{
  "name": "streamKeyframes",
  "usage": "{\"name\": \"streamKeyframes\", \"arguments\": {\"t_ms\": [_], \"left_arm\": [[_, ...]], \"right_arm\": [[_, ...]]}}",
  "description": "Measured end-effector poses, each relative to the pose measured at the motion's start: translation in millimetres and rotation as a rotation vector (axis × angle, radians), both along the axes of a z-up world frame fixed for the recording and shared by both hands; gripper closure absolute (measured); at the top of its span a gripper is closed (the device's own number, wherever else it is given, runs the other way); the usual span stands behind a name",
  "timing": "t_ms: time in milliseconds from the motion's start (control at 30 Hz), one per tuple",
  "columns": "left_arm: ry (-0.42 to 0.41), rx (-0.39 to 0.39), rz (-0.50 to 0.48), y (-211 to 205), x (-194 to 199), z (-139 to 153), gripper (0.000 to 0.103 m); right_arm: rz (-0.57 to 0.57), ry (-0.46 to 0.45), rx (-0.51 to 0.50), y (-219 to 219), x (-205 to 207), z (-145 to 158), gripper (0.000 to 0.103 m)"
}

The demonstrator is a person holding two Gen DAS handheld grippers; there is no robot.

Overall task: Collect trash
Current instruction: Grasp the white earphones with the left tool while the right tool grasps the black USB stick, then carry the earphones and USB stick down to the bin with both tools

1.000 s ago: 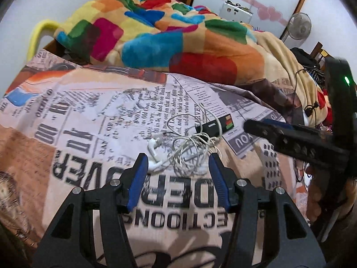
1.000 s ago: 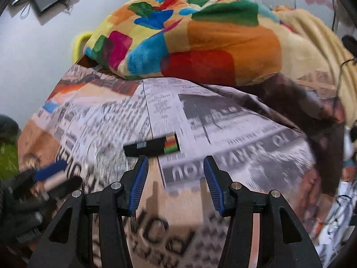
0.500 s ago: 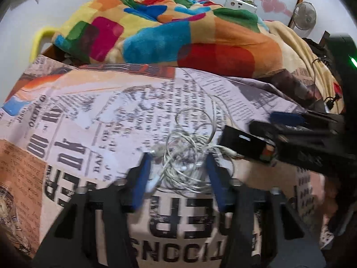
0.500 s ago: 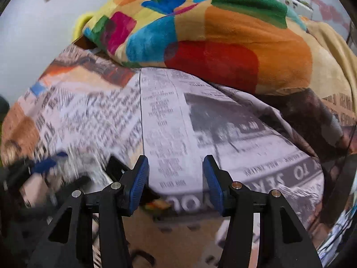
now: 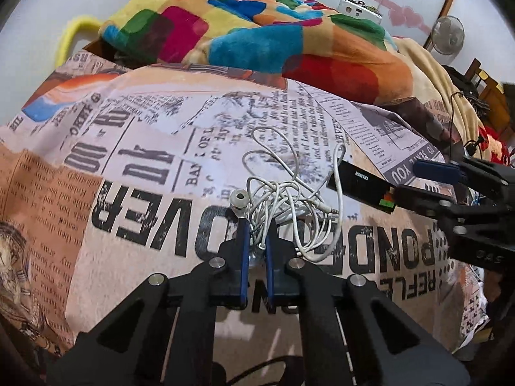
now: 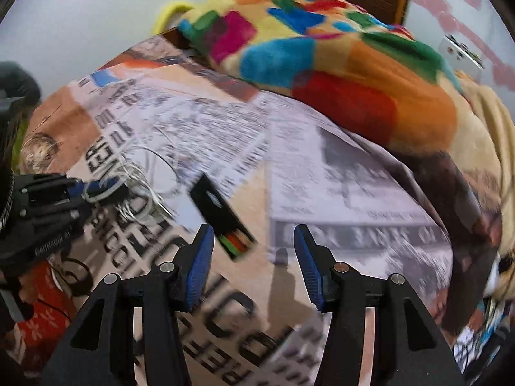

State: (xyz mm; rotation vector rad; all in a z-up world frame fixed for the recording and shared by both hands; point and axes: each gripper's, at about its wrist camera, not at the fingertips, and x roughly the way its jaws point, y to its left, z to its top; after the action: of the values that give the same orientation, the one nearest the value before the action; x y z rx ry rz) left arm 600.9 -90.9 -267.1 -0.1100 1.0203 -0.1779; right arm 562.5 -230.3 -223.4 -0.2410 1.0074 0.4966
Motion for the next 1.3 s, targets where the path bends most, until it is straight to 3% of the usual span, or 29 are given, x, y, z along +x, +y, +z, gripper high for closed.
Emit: {"name": "streamKeyframes", "arguments": {"t_ms": [333,400,467,733,1033,1300], "left_arm": [[-0.012,-0.016,-0.020,-0.7,-9.4,0.4,0.096],[-0.007,-0.021,-0.031,-2.4,-13.3,1.2,0.097],[-0.004,-0.028,-0.041,-3.9,-18.3,3.7,0.099],[-0.010,-0.058,-0.039,-2.8,-40.8,27.7,0.099],[-0.135,-0.057,-0.015,14.8,-87.6,106.1,0.099],[-0.239,-0.049,0.046,52.3,-146.1,169.0,0.099]], "right_arm": [[0.019,0.011,-0.050,25.9,11.9,-22.1,0.055],[0.012,0.006,-0.039,25.2,10.0,-22.1,0.061],[0.017,-0.002,-0.036,28.2,7.9,-22.2,0.082],[-0.041,0.068,0.035,24.4,-10.5,-16.8,0.083],[-0.104,-0.016,0.075,17.6,-51.3,50.3,0.083],[-0.081,-0.133,0.099,41.3,-98.3,115.9,0.083]]}}
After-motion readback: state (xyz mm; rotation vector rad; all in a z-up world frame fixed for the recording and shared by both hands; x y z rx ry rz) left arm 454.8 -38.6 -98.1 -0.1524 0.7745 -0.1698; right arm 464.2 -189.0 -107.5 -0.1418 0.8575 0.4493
